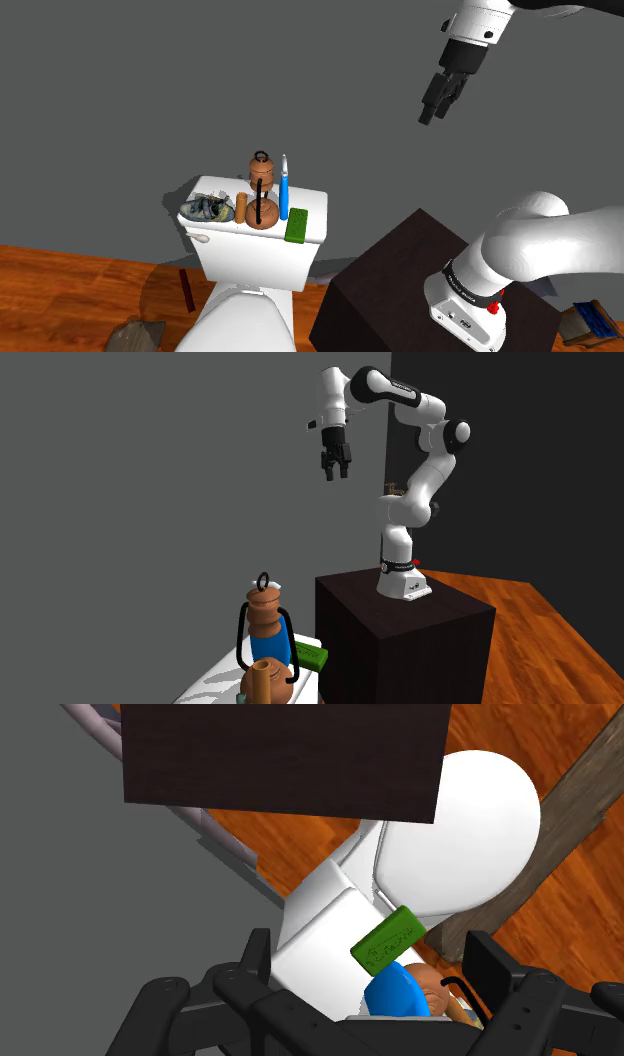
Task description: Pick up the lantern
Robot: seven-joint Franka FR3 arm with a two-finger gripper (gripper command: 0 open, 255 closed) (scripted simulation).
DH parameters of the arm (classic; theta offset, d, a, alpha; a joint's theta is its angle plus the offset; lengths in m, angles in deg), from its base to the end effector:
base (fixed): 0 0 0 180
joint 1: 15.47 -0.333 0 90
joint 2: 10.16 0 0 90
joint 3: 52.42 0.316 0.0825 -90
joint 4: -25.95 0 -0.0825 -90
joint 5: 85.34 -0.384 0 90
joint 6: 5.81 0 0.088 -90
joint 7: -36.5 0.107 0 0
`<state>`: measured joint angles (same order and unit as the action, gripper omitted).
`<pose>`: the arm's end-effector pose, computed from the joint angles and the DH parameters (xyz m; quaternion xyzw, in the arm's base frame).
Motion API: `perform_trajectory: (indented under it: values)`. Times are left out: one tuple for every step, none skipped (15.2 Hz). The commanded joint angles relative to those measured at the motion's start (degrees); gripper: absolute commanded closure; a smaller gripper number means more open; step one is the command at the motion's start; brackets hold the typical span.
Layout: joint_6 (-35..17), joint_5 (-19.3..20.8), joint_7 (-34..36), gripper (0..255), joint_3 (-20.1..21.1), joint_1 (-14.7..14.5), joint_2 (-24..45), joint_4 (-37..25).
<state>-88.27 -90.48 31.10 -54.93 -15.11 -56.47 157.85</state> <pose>0.2870 -0.0088 0.6116 -0.9972 -0.0339 0.0234 0.0621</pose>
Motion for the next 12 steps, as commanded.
perform_trajectory:
  values:
    - [0.0, 0.0, 0.0, 0, 0.0, 0.0, 0.0, 0.0]
    - [-1.7, -0.6, 1.6, 0, 1.4, -0.1, 0.3, 0.9]
    - [-3.4, -1.3, 3.1, 0, 2.8, -0.2, 0.7, 1.6]
    - [-5.1, -1.8, 4.7, 0, 4.2, -0.3, 1.2, 2.3]
    - [-6.8, -2.4, 6.3, 0, 5.6, -0.4, 1.8, 2.9]
    - [-8.5, -2.9, 7.8, 0, 7.0, -0.5, 2.6, 3.4]
    - [-10.3, -3.3, 9.4, 0, 8.4, -0.6, 3.4, 3.8]
    - [-12.0, -3.7, 10.9, 0, 9.8, -0.7, 4.4, 4.1]
    - [-13.7, -4.1, 12.5, 0, 11.2, -0.7, 5.4, 4.4]
    - [-15.5, -4.4, 14.1, 0, 12.6, -0.7, 6.6, 4.5]
    - [-17.2, -4.6, 15.7, 0, 13.9, -0.8, 7.8, 4.5]
    - [-18.9, -4.7, 17.3, 0, 15.3, -0.7, 9.2, 4.4]
